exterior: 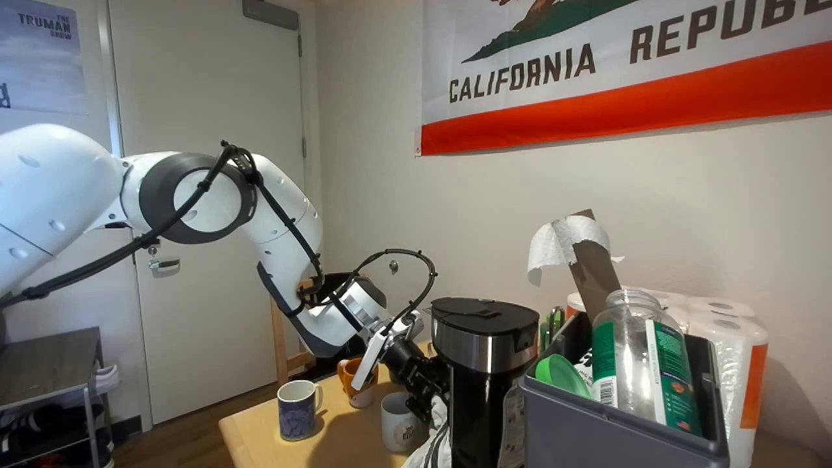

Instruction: Use the towel to wipe the coffee marker

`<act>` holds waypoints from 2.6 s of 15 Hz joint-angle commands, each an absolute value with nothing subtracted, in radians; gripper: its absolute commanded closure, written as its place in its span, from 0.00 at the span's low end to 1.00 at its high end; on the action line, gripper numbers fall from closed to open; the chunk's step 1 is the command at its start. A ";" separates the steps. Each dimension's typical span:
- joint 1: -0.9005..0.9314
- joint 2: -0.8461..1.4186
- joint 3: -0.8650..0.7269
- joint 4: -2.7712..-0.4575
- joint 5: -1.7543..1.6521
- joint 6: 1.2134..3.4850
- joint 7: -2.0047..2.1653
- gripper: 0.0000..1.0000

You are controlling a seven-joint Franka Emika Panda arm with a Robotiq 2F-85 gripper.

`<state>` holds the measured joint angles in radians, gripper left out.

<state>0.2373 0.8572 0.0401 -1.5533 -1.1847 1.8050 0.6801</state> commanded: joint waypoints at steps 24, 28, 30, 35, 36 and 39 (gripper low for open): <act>0.224 0.855 0.019 -1.495 -1.042 1.810 0.367 0.95; 0.234 0.859 0.005 -1.492 -1.082 1.860 0.423 0.95; 0.235 0.861 0.003 -1.492 -1.099 1.876 0.444 0.95; 0.230 0.863 0.013 -1.491 -1.083 1.837 0.422 0.95; 0.227 0.860 0.017 -1.491 -1.068 1.819 0.403 0.95; 0.221 0.857 0.022 -1.489 -1.026 1.766 0.357 0.95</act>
<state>0.2192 0.8677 0.0250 -1.4979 -1.0680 1.8261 0.4144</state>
